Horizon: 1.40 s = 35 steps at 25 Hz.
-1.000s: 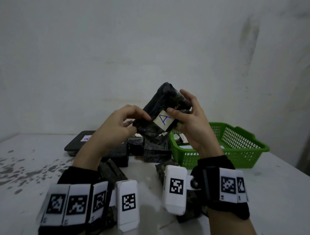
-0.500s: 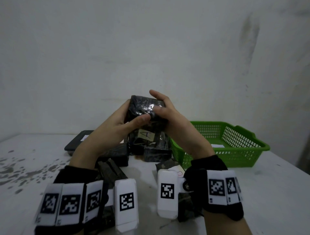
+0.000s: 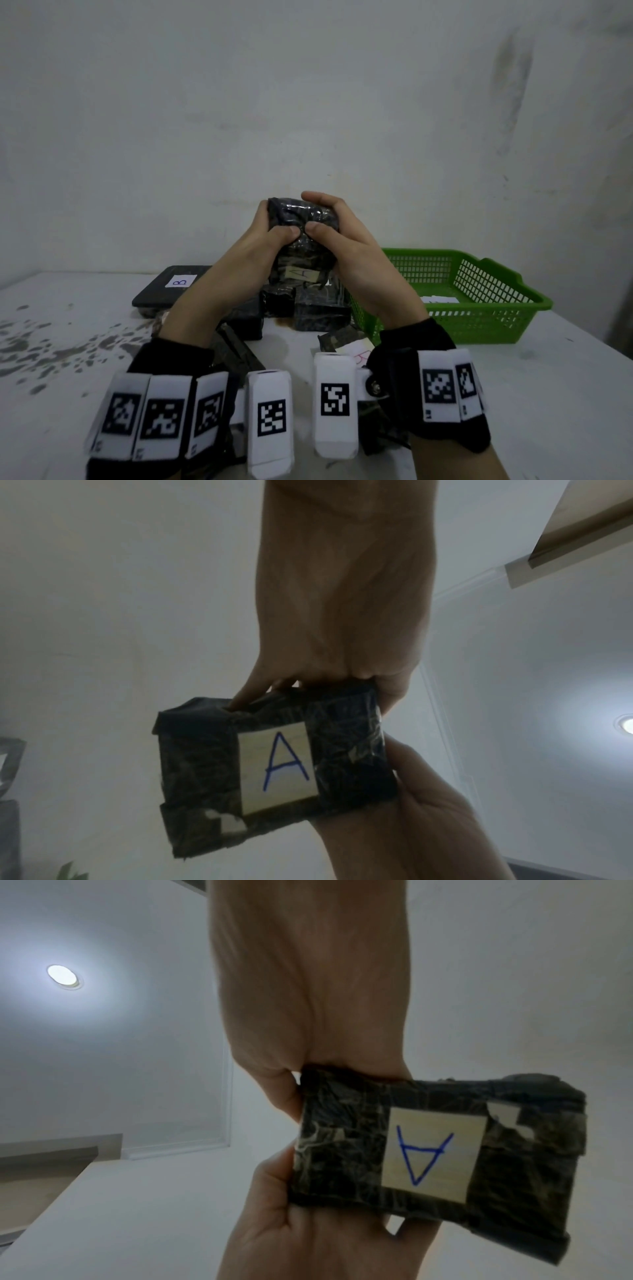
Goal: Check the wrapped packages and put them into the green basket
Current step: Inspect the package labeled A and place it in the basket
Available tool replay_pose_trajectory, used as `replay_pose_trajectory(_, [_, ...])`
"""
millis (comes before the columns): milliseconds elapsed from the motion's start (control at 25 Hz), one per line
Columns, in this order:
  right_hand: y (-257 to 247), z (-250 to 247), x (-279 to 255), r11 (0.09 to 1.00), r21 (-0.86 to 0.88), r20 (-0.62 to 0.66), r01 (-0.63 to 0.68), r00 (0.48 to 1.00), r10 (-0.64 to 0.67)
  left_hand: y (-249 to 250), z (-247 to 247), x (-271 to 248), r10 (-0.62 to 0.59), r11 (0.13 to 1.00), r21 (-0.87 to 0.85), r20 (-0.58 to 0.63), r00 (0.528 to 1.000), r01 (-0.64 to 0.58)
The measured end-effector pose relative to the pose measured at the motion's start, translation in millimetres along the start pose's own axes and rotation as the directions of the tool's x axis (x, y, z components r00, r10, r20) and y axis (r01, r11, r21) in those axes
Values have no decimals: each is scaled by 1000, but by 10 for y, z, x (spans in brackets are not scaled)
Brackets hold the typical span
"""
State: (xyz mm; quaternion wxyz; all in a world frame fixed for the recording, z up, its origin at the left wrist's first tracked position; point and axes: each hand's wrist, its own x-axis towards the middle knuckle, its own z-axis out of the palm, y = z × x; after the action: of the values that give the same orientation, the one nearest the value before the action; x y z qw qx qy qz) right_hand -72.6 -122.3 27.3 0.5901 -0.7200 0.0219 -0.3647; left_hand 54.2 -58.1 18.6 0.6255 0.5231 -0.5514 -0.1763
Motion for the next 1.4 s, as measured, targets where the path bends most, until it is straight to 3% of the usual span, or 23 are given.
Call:
replay_pose_trajectory(440, [47, 18, 32, 973, -198, -74, 122, 988, -139, 142, 62, -106, 154, 986, 65, 19, 988, -155])
replay_pose_trajectory(520, [23, 7, 19, 975, -197, -74, 99, 991, -115, 137, 78, -106, 136, 989, 59, 11, 991, -137])
replay_pose_trajectory(760, [-6, -107, -7, 990, -126, -18, -67, 998, 65, 64, 95, -28, -77, 997, -29, 27, 997, 78])
replay_pose_trajectory(1000, [64, -102, 28, 986, -160, -40, -56, 998, 51, 61, 108, -94, -39, 996, 81, 43, 998, 35])
replay_pose_trajectory(1200, [6, -110, 24, 999, 40, -127, -25, 991, 30, 72, 119, -85, 38, 995, 87, 51, 998, -42])
replay_pose_trajectory(1280, [-14, -134, 42, 989, 146, -207, -33, 976, 63, 69, 95, -89, 11, 998, 67, 82, 997, -16])
replay_pose_trajectory(1400, [-13, -231, 89, 939, 341, -350, -46, 921, 172, 12, -53, -76, -56, 975, 217, 9, 998, 53])
